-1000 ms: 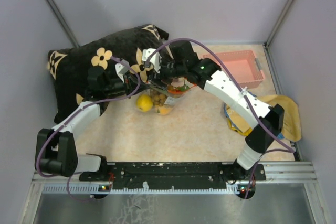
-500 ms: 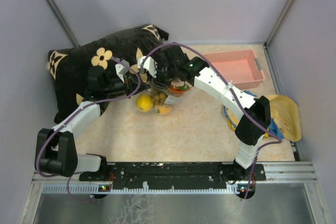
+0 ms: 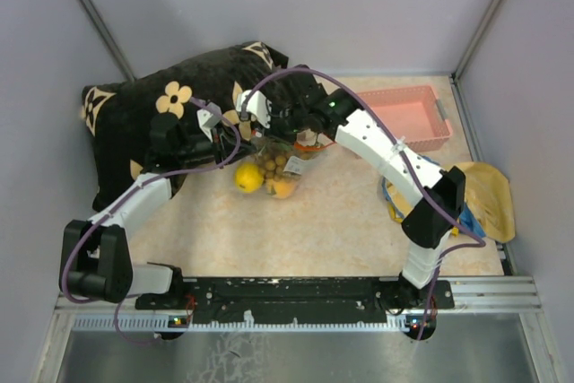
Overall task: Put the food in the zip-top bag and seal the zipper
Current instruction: Zip the zipper food storage bag at the center of the board.
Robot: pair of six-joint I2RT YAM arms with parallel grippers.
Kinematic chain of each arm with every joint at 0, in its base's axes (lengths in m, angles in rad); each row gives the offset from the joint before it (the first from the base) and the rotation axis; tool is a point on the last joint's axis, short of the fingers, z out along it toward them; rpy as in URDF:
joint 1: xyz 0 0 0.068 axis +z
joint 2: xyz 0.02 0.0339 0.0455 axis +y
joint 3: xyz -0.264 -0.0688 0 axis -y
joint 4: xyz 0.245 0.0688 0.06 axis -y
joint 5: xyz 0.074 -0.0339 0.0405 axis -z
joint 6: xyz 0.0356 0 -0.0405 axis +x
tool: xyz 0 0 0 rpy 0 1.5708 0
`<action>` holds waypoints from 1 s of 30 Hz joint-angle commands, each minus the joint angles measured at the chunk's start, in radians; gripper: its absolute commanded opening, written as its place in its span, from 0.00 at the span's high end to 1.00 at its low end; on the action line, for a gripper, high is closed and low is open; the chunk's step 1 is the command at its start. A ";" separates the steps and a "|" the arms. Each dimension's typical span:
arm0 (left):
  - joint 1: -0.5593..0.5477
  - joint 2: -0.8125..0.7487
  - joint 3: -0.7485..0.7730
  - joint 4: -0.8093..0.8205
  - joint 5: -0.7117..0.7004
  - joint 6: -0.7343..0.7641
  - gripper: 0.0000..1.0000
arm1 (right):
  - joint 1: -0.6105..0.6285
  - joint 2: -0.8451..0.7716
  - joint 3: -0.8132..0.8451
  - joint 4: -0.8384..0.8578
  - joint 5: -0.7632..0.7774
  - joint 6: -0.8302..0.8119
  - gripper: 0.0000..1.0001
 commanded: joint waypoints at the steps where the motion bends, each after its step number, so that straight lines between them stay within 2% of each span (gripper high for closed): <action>1: -0.007 -0.036 0.010 0.006 0.017 -0.006 0.72 | 0.015 -0.021 0.088 -0.005 0.014 0.016 1.00; 5: -0.006 -0.043 0.014 0.087 0.044 -0.065 0.63 | 0.024 -0.029 0.075 0.004 0.011 0.033 1.00; 12: -0.007 -0.029 0.031 0.209 0.112 -0.148 0.59 | 0.031 -0.039 0.046 0.009 0.015 0.056 1.00; 19: -0.018 -0.014 0.048 0.224 0.144 -0.154 0.61 | 0.038 -0.044 0.034 0.018 0.016 0.064 1.00; 30: -0.028 0.026 0.084 0.229 0.154 -0.164 0.70 | 0.044 -0.046 0.020 0.022 0.006 0.077 1.00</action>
